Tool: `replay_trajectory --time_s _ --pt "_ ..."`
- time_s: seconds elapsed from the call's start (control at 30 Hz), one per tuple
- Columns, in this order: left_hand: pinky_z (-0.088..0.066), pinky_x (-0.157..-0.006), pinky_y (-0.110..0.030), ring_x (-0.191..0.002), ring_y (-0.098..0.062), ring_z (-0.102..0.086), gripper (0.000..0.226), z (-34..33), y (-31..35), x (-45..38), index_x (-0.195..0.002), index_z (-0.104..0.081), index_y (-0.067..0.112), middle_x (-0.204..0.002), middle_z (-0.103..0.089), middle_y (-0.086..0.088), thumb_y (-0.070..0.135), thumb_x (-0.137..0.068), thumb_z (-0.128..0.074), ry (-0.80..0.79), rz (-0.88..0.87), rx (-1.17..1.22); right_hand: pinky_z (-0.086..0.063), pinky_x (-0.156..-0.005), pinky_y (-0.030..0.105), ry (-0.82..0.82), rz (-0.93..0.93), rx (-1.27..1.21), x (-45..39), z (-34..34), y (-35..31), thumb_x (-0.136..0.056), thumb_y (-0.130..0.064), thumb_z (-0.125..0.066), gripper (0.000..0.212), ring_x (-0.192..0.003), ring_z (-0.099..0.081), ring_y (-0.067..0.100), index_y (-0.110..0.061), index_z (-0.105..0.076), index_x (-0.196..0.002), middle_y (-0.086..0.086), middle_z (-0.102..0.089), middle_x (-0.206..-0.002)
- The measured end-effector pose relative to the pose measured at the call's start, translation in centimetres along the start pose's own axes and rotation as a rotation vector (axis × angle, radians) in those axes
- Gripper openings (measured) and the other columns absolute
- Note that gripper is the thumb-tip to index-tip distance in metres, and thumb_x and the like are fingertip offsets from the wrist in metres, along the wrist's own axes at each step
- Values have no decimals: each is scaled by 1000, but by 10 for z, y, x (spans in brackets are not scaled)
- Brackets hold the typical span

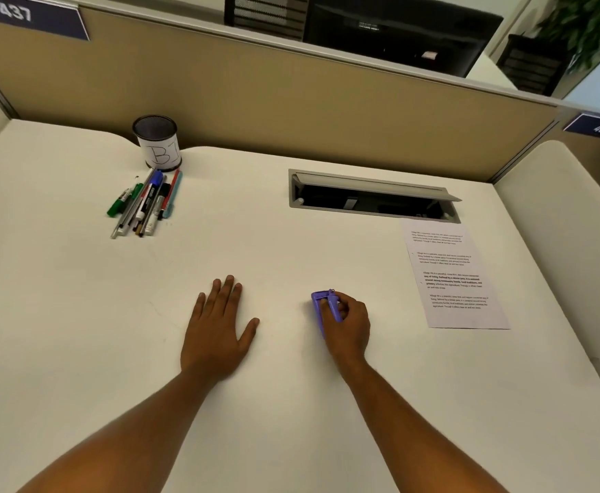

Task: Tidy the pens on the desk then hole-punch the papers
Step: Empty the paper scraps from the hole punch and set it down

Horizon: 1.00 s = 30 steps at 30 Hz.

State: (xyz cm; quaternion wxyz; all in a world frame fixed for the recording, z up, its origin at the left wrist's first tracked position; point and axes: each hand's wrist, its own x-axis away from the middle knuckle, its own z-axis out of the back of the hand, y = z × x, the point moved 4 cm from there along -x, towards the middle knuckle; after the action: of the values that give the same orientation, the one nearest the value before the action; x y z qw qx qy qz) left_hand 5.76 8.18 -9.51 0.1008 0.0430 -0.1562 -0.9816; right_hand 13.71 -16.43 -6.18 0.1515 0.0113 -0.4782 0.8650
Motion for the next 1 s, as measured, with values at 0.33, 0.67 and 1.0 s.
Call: replay_trajectory --time_s 0.33,0.67,1.0 --pt "-12 -126 -41 -155 -15 1 75 3 1 1 -159 -16 19 -168 -6 3 60 -98 -29 -22 4 5 -52 -61 27 61 -138 -65 -53 49 2 -87 -45 -74 19 -72 -65 14 -27 -69 -93 -7 -71 -85" --pt "-11 -126 -41 -155 -15 0 75 4 1 1 -158 -16 19 -168 -7 3 60 -97 -29 -6 1 27 -60 -83 47 146 -115 141 -77 85 27 -89 -46 -72 38 -86 -70 27 -14 -71 -108 5 -74 -96" --pt "-9 -125 -40 -155 -15 -1 75 1 -1 0 -159 -16 20 -168 -7 4 60 -97 -30 -4 5 9 -56 -93 47 93 -84 205 -70 77 30 -80 -49 -79 56 -103 -68 27 -20 -64 -124 4 -68 -115"
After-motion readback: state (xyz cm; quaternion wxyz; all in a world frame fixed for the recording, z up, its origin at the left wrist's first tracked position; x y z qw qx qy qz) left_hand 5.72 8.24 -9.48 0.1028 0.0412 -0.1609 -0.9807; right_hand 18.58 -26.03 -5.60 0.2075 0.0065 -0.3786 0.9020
